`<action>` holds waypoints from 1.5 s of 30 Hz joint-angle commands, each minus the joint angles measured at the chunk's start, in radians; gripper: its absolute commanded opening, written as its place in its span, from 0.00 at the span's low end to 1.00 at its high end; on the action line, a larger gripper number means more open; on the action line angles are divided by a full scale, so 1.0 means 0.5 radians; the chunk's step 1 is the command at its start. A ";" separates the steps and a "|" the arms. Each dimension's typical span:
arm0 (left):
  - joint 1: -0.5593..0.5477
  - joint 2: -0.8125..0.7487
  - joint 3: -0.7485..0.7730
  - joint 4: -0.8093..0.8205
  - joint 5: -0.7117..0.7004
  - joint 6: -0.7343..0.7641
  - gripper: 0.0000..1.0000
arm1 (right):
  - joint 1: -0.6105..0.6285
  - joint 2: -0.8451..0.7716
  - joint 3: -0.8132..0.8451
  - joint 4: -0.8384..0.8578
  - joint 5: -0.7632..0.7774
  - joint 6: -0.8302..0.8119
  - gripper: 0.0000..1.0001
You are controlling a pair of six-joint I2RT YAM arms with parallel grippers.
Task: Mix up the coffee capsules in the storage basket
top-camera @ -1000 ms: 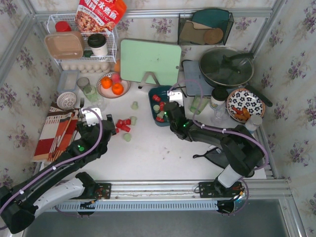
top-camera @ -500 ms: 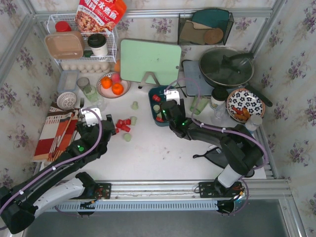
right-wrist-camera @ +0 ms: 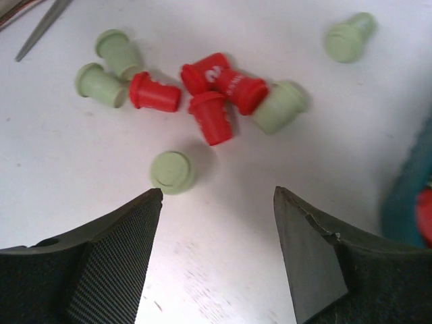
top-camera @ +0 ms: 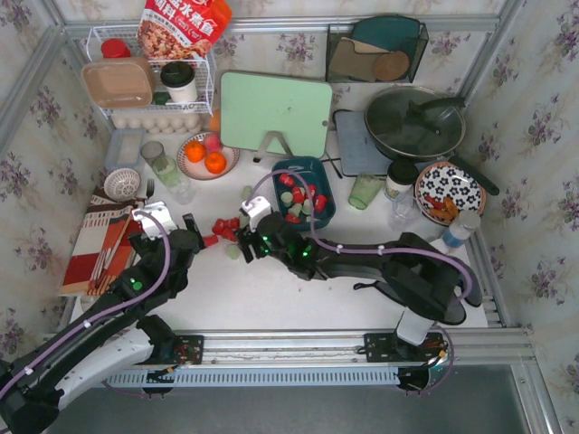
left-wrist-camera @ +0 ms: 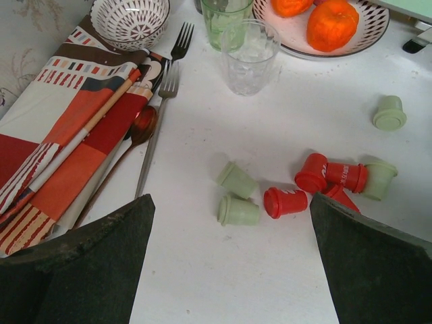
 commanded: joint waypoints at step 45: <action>-0.001 0.011 -0.009 0.071 -0.053 -0.032 1.00 | -0.083 0.090 0.255 -0.300 0.698 -0.149 0.28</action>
